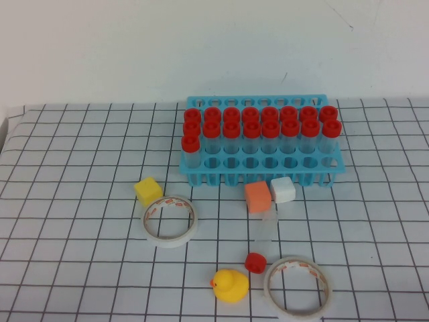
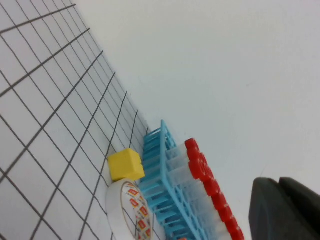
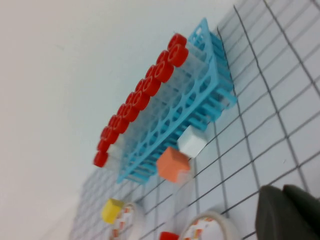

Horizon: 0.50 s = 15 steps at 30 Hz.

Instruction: Place the test tubes

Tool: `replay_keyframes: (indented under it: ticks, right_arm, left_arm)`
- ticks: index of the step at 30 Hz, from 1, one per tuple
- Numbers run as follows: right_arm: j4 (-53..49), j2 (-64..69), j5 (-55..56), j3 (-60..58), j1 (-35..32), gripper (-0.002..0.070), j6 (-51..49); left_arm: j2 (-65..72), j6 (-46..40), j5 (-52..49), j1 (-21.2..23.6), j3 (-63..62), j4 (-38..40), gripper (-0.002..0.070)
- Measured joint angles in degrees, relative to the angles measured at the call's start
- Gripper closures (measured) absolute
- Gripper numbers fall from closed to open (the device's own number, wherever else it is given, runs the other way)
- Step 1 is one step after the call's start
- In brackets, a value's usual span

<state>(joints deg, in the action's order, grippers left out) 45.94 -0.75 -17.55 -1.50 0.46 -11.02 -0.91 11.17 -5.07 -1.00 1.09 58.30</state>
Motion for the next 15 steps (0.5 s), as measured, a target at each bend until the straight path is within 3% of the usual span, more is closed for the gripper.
replay_keyframes:
  ticks: [5,10,14,15]
  right_arm:
    - [1.7,0.0,0.8,0.0,0.0,0.0678,7.2]
    - [2.1,0.0,0.9,0.0,0.0,0.0678,11.8]
    - [2.1,0.0,2.3,0.0,0.0,0.0678,16.0]
    - [2.1,0.0,4.5,0.0,0.0,0.0678,16.9]
  left_arm:
    - [0.0,-3.7,-1.7,0.0,0.0,1.6,0.0677]
    - [0.4,-19.6,-10.4,0.0,-6.2,1.1,0.0677]
    - [7.1,-29.1,-19.7,0.0,-16.0,-4.2,0.0677]
    - [12.7,-33.0,-24.4,0.0,-22.0,-8.7,0.0677]
